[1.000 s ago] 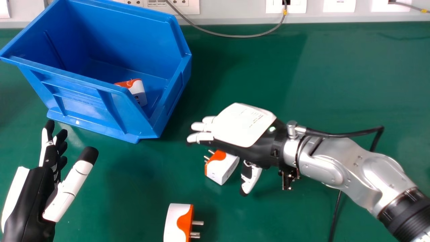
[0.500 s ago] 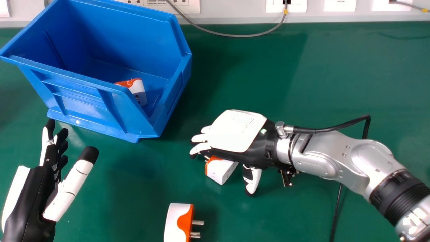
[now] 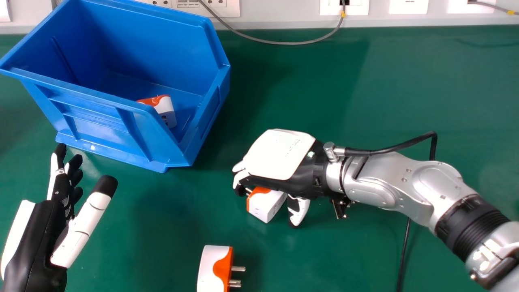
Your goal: Pick all objects and put in blue box
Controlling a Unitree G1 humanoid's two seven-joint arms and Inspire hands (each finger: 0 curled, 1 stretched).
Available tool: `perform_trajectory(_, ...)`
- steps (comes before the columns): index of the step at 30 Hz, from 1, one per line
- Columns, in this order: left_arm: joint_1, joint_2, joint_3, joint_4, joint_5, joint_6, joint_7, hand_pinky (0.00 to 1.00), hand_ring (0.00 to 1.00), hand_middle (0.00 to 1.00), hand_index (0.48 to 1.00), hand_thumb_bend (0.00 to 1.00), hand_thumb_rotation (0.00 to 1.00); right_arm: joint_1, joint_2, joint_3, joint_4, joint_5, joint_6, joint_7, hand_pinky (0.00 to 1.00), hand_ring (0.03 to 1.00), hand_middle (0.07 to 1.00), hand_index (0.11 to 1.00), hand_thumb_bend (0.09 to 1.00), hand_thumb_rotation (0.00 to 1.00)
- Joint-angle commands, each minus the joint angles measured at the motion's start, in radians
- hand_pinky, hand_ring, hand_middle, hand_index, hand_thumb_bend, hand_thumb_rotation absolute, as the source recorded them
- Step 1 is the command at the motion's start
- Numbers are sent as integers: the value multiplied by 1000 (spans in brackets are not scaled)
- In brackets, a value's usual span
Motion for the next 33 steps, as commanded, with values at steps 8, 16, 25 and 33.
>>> perform_trajectory(8, 7, 1, 14, -39, -17, 11, 0, 986, 1000, 1000, 1000, 837, 814, -22, 11, 12, 39, -26, 24, -111, 616, 731, 734, 662, 531, 23)
perform_trajectory(16, 15, 2, 15, -59, -22, 20, 1, 983, 1000, 1000, 1000, 840, 813, -49, 0, 32, 107, -37, -23, -236, 468, 549, 597, 554, 523, 9)
perform_trajectory(25, 14, 6, 19, -54, -20, 14, -1, 982, 1000, 1000, 1000, 842, 811, -81, 2, 54, 166, -64, -59, -338, 451, 519, 568, 512, 521, 5)
perform_trajectory(33, 15, 7, 20, -50, -16, 11, -1, 979, 1000, 1000, 1000, 833, 806, -83, 10, 50, 168, -49, -51, -349, 433, 486, 539, 480, 516, 2)
